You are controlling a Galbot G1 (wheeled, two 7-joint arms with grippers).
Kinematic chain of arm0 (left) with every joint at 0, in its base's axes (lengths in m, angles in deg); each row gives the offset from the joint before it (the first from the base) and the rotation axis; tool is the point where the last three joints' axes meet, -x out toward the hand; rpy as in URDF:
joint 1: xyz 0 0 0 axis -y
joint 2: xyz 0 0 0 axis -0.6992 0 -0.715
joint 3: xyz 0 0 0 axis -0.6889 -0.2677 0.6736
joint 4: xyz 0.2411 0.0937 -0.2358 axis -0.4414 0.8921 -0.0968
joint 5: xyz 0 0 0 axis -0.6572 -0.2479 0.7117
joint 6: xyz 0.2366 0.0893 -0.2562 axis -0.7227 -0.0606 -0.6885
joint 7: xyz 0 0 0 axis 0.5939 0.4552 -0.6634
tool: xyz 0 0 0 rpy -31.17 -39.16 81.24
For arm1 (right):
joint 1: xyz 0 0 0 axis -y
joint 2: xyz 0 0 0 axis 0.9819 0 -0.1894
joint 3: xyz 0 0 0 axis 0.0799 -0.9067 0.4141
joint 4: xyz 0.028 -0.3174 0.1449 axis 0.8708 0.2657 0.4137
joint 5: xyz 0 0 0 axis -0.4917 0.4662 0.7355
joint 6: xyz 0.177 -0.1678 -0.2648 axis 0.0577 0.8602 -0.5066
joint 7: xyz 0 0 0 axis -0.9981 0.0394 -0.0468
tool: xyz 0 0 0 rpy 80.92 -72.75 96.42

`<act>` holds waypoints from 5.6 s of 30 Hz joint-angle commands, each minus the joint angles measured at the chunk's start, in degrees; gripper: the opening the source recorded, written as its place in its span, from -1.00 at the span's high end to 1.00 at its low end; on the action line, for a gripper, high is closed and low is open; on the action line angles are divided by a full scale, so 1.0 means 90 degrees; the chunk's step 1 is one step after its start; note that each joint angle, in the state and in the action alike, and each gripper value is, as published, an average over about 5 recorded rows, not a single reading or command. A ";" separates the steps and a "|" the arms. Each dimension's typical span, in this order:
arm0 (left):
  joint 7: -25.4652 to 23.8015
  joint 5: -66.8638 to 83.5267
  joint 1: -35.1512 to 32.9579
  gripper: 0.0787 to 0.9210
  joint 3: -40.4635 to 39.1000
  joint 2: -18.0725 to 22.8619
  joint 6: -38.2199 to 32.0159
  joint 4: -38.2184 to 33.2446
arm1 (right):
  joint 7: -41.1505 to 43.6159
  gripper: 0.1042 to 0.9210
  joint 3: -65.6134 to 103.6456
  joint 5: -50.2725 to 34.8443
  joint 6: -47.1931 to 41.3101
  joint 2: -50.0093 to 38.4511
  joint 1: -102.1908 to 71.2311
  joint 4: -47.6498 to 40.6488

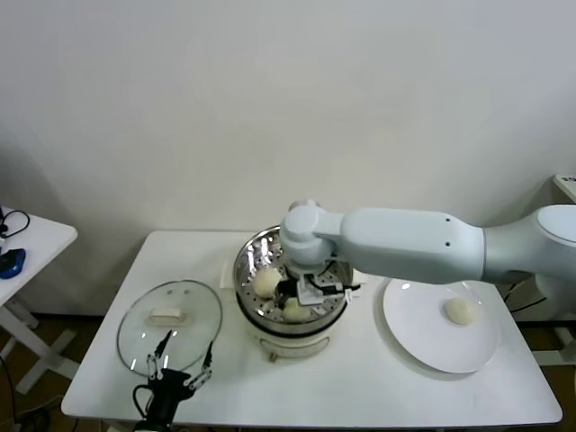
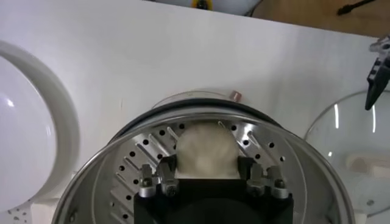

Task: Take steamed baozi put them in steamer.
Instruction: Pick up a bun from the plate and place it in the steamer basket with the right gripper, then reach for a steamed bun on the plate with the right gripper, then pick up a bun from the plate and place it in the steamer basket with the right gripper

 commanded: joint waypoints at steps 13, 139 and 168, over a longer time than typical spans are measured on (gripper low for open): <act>0.0006 -0.0048 0.0022 -0.77 -0.0024 0.0037 0.0020 0.0021 | -0.0027 -0.40 0.0019 0.0125 0.0123 -0.0117 -0.0142 -0.0011; -0.0065 0.0363 0.0176 -0.77 -0.0091 -0.0066 -0.0206 -0.0035 | -0.0287 -0.37 0.0507 -0.4250 -0.2611 -0.3092 -0.0291 -0.3990; -0.0077 0.0256 -0.0035 -0.77 -0.0320 -0.0119 -0.0373 -0.0198 | -0.1039 -0.37 -0.2762 -0.8361 -0.3893 -0.0230 0.2204 -0.2493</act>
